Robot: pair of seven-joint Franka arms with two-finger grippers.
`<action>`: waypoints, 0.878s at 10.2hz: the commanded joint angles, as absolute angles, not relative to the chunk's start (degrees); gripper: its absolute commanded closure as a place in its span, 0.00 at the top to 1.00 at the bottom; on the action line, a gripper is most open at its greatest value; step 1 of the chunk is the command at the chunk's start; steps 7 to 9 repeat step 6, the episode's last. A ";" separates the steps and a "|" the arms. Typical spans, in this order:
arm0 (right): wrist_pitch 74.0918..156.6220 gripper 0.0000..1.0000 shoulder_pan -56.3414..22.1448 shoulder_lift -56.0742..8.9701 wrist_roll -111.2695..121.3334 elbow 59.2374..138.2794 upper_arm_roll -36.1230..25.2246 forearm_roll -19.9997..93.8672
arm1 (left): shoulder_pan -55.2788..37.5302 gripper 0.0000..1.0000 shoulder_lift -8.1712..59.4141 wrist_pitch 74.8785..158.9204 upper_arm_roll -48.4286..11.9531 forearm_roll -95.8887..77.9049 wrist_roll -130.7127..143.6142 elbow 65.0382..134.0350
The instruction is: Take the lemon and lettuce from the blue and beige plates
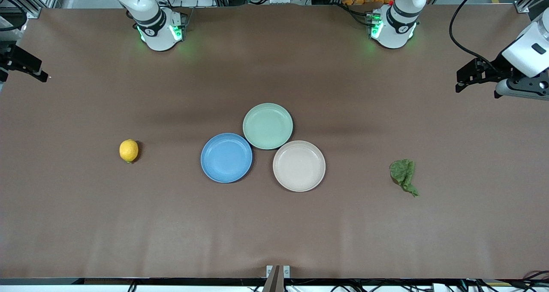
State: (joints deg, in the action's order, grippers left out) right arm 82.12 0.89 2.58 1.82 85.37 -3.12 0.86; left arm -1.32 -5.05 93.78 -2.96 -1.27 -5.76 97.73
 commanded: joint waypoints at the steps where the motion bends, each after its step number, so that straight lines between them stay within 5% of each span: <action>1: 82.62 1.00 1.76 4.04 1.76 87.01 -2.37 0.09 | -0.79 1.00 -4.66 91.41 -3.08 -1.67 -4.76 95.36; 9: 83.23 1.00 1.41 3.78 -4.39 87.01 -2.29 -1.14 | -0.88 1.00 -4.75 91.41 -3.08 -1.67 -3.78 95.27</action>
